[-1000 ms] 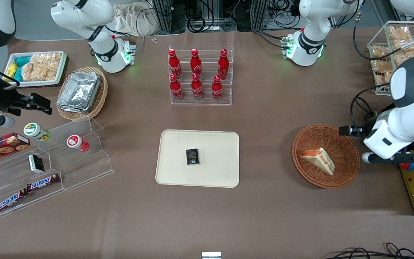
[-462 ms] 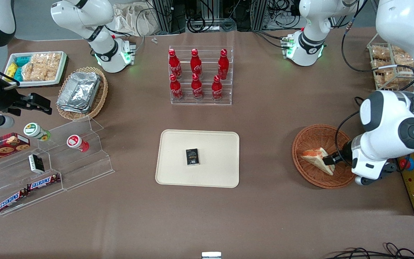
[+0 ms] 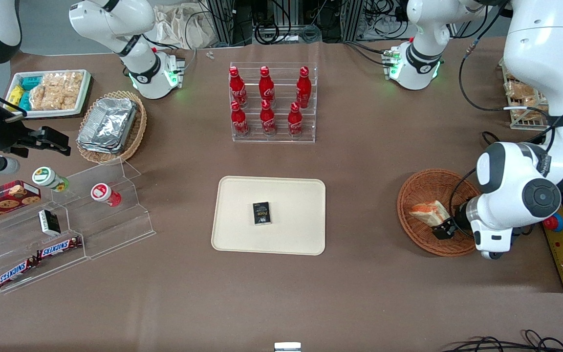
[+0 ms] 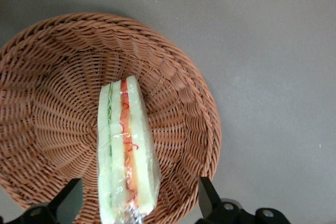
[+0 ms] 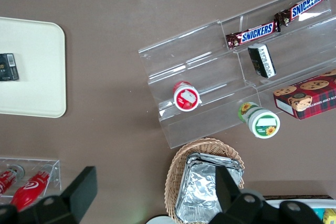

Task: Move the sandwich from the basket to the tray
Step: 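Lower the left gripper onto the wrapped sandwich and close on it, then lift the sandwich out of the basket and carry it toward the tray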

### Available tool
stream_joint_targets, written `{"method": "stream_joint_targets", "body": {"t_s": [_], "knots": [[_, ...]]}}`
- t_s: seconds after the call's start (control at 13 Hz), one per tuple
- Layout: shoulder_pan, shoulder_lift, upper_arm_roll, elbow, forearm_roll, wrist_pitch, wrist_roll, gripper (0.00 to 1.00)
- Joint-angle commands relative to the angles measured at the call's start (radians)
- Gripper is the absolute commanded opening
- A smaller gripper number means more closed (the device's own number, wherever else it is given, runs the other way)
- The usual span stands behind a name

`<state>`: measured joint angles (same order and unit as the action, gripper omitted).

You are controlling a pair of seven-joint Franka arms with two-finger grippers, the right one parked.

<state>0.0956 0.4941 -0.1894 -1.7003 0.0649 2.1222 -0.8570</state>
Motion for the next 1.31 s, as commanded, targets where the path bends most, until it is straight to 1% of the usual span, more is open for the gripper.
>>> {"method": "stream_joint_targets", "body": {"t_s": [0.0,0.38,0.46,0.54,0.69,0.85,0.92,1.0,1.15,1.23], "knots": [[0.004,-0.008,-0.001,-0.083,0.004,0.094,-0.048,0.99],[0.006,-0.002,0.001,-0.148,0.009,0.146,-0.059,0.99],[0.006,-0.002,0.001,-0.148,0.01,0.148,-0.071,0.95],[0.006,-0.002,0.001,-0.148,0.016,0.148,-0.104,0.84],[0.004,-0.006,0.001,-0.148,0.062,0.147,-0.181,0.58],[0.006,-0.015,-0.002,-0.15,0.075,0.133,-0.195,0.35],[0.006,-0.031,-0.002,-0.148,0.075,0.105,-0.195,0.16],[0.004,-0.054,-0.004,-0.145,0.075,0.06,-0.195,0.0],[-0.005,-0.107,-0.008,-0.131,0.075,-0.005,-0.197,0.0],[-0.005,-0.126,-0.024,-0.101,0.069,-0.046,-0.195,0.0]]}}
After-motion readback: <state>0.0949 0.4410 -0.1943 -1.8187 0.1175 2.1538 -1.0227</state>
